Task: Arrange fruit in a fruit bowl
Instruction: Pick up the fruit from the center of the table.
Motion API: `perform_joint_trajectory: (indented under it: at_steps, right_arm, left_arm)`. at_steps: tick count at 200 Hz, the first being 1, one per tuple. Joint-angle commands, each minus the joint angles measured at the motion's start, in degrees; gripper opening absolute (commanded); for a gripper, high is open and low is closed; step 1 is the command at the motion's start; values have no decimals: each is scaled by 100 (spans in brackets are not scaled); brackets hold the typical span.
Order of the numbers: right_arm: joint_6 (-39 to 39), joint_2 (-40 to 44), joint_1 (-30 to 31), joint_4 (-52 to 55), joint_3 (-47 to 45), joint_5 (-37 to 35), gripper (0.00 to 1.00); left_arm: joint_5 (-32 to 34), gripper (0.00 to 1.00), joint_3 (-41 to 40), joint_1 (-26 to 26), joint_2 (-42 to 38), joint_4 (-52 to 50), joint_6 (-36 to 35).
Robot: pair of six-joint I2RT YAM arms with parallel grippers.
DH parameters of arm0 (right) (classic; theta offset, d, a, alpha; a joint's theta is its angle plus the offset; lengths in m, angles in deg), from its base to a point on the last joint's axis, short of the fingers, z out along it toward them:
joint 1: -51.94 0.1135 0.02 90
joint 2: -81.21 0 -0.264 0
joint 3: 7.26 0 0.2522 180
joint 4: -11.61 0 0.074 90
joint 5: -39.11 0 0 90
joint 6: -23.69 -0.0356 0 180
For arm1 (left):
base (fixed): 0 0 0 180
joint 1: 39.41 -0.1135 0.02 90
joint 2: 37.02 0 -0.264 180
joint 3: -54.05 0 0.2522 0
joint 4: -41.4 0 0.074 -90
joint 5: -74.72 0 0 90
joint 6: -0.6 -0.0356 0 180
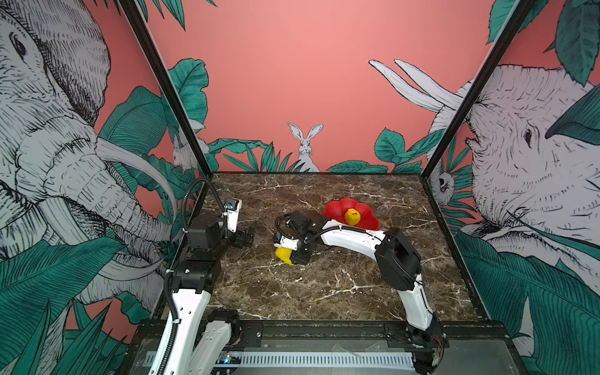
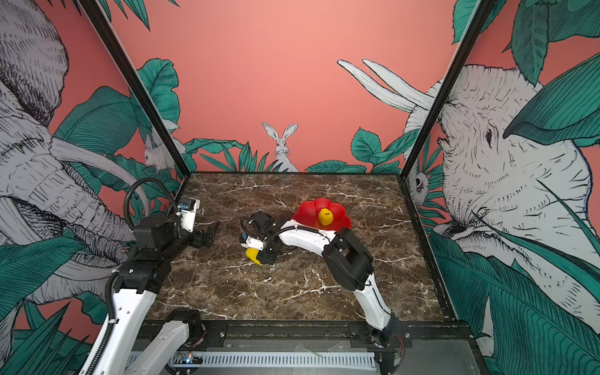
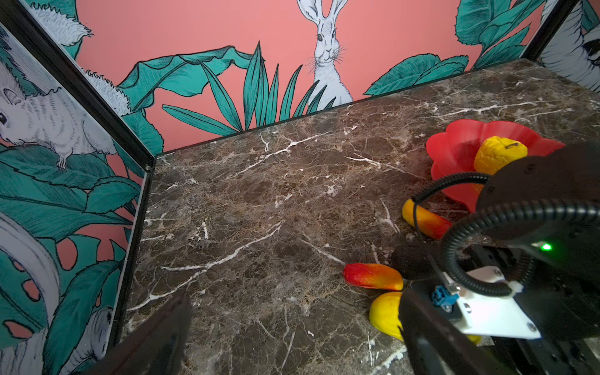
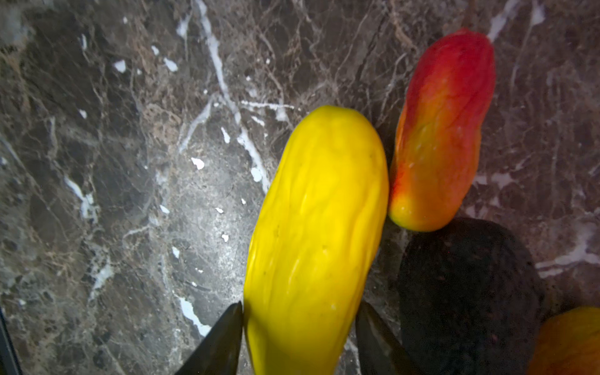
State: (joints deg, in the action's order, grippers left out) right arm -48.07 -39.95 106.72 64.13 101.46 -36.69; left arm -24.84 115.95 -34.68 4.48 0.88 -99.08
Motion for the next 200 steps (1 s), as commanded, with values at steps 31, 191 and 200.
perform_joint_trajectory:
  at_steps: [31, 191, 200]
  right_arm:
    - [3, -13, 6, 167, 126, 94, 30]
    - [-738, 2899, -1530, -950, -2242, -1227, 0]
    - [-948, 3095, -1648, -1157, -2471, -1299, 0]
  left_arm:
    - [-2, 100, -24, 11, -80, -2, -79]
    - [-2, 100, -30, 6, -89, -2, -74]
    - [-6, 100, -25, 11, -80, 2, -70]
